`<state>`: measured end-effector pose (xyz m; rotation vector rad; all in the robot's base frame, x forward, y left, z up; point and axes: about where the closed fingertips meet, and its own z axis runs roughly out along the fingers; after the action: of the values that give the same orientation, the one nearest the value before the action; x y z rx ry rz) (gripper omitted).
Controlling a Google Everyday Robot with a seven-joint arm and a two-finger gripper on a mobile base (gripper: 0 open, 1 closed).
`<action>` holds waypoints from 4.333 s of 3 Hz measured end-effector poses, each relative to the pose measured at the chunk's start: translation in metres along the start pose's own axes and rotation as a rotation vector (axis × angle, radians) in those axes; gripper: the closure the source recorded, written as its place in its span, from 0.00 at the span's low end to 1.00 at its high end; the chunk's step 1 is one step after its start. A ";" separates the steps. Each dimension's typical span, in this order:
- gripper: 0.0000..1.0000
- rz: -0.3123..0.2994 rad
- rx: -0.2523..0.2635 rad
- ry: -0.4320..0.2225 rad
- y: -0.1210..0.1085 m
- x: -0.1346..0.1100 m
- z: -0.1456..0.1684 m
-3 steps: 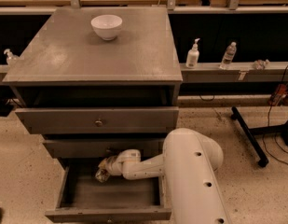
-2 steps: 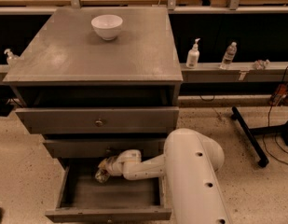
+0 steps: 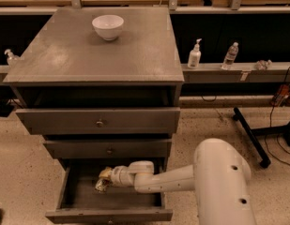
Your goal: Pick 7up can from bottom drawer and place on counter
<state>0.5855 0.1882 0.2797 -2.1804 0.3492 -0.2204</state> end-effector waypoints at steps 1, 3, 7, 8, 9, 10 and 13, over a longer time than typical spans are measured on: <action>1.00 -0.025 0.098 0.010 -0.021 -0.028 -0.040; 1.00 -0.173 0.214 0.108 -0.070 -0.030 -0.127; 1.00 -0.196 0.297 -0.010 -0.149 0.004 -0.208; 1.00 -0.185 0.348 -0.025 -0.158 0.003 -0.211; 1.00 -0.156 0.501 -0.071 -0.186 -0.004 -0.226; 1.00 -0.176 0.602 -0.110 -0.214 -0.018 -0.247; 1.00 -0.298 0.658 -0.143 -0.278 -0.026 -0.300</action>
Offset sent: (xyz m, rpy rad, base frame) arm -0.0626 -0.0549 0.1458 0.1268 -0.3129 -0.0029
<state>0.5235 0.1266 0.6798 -1.5724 -0.1257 -0.2932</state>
